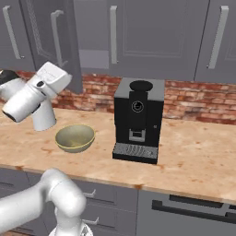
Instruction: Open the cabinet. Pick the peach and orange from the cabinet and place them into the bowl. Then close the cabinet.
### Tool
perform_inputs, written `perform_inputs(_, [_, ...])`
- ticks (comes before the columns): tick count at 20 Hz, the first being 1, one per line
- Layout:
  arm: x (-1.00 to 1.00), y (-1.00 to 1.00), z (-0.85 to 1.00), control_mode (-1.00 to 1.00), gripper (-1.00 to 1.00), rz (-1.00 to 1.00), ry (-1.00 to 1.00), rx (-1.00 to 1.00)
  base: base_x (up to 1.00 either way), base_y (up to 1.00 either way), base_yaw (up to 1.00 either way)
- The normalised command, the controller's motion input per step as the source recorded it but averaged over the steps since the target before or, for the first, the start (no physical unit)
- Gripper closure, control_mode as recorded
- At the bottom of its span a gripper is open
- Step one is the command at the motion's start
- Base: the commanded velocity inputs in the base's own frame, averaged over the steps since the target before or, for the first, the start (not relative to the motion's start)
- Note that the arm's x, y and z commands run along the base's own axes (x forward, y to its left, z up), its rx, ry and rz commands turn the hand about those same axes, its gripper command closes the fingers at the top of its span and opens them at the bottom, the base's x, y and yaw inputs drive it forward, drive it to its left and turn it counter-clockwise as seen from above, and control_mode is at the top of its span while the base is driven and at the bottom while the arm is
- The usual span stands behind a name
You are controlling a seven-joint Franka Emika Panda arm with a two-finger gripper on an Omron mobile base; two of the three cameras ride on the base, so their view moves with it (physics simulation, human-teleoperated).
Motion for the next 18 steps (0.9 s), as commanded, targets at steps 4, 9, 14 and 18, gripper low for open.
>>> perform_inputs(4, [-0.80,0.59,0.26,-1.00,1.00,-0.27,0.05,0.02,0.00,0.00,0.00])
perform_inputs(9, [-0.73,0.71,0.33,-1.00,1.00,-0.26,0.10,0.00,0.00,0.00,0.00])
perform_inputs(14, [-0.48,0.79,0.15,-1.00,-1.00,-0.23,0.11,-0.02,0.00,0.00,0.00])
perform_inputs(18, [0.00,0.00,0.00,-1.00,-1.00,0.00,0.01,0.00,0.00,0.00,0.00])
